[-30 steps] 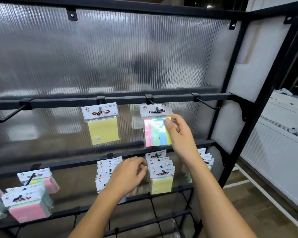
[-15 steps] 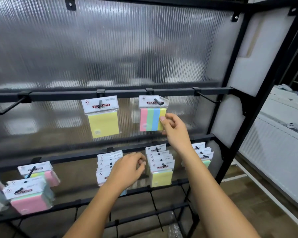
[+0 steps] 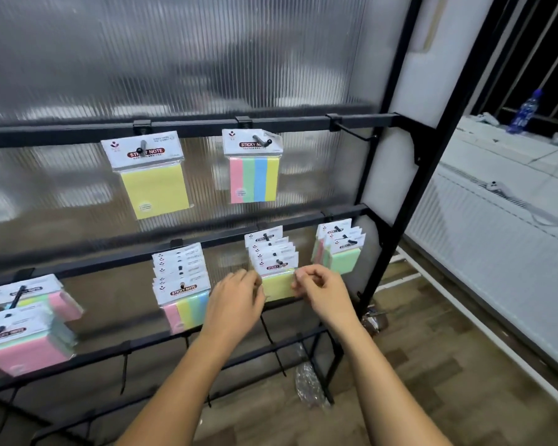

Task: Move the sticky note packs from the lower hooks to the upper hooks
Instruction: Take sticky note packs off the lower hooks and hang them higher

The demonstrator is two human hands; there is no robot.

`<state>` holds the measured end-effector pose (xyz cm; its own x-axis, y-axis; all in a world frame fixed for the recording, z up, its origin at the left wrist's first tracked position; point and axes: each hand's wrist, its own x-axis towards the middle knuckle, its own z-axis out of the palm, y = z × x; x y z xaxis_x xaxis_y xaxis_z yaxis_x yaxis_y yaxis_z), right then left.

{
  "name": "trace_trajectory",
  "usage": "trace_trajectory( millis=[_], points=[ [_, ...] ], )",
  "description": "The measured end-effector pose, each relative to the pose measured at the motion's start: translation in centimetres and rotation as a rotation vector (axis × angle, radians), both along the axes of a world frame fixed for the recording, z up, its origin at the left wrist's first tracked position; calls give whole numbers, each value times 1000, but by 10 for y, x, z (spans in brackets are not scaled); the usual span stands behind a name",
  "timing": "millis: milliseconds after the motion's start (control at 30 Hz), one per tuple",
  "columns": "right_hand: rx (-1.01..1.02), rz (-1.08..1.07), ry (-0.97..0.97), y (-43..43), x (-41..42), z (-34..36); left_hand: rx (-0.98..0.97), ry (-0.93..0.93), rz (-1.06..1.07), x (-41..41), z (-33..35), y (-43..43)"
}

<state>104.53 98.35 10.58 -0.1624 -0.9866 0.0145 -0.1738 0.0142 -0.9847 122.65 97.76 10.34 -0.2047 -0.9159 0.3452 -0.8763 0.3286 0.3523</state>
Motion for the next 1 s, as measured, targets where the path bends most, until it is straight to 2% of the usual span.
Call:
trace_trajectory(
  millis=[167,367,667,1000],
  points=[
    [78,-88,120,20,-18,-18,86,106,6,-5,-20,6],
    [80,-159,249,24,-37,-13,164,234,130,-17,-30,3],
    [86,-70,343,-10,-83,-32,150,291,367,-48,-30,6],
    [13,-71,397,-51,-135,-39,171,393,544,-87,-41,10]
  ],
)
